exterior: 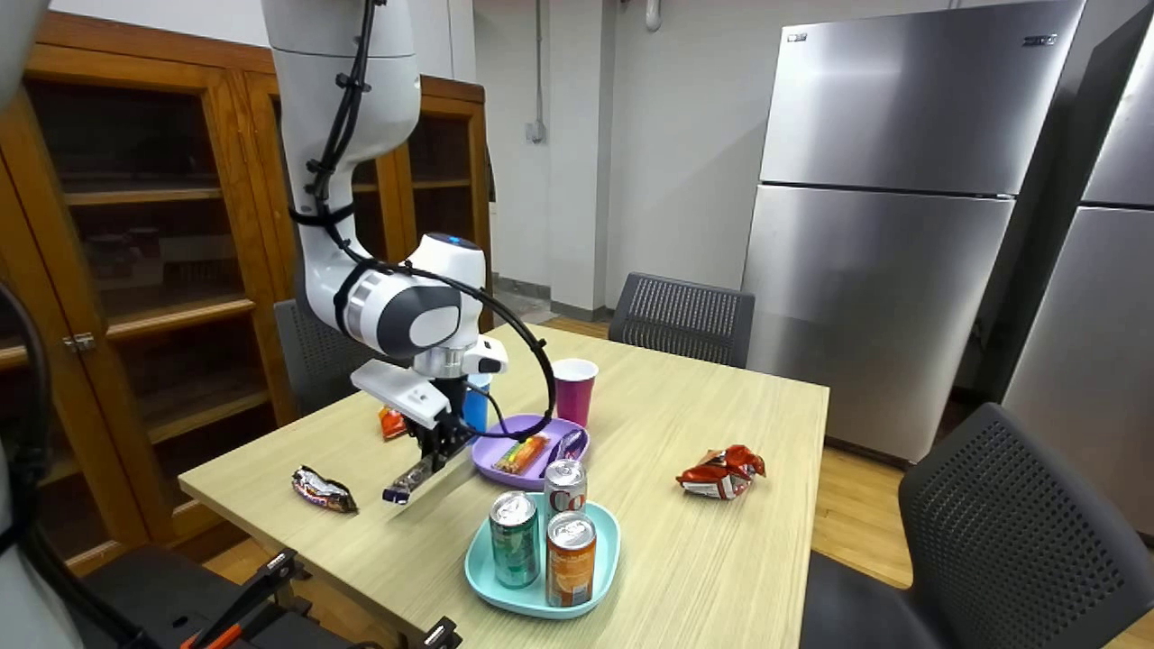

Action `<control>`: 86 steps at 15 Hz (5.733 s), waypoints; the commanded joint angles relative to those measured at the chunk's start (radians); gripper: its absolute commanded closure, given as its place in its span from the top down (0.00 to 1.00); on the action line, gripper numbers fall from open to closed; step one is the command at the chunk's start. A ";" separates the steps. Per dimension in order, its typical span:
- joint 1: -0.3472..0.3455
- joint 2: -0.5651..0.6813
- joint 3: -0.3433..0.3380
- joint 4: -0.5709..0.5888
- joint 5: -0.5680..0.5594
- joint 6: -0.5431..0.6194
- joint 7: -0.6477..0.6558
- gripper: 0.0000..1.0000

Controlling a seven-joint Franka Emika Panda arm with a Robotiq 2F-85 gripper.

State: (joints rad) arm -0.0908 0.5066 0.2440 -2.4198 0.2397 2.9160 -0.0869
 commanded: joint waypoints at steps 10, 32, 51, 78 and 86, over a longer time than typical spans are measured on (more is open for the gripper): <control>-0.119 -0.048 0.053 0.083 0.002 -0.074 -0.139 0.05; -0.118 0.231 -0.023 0.502 -0.006 -0.337 -0.225 0.05; -0.230 0.011 0.038 0.274 0.107 -0.293 -0.409 1.00; -0.083 -0.263 0.099 -0.196 0.033 -0.045 -0.496 1.00; -0.001 -0.254 0.059 -0.204 -0.218 -0.058 -0.573 1.00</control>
State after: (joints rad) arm -0.1242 0.2736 0.3234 -2.6081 0.0980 2.8624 -0.6236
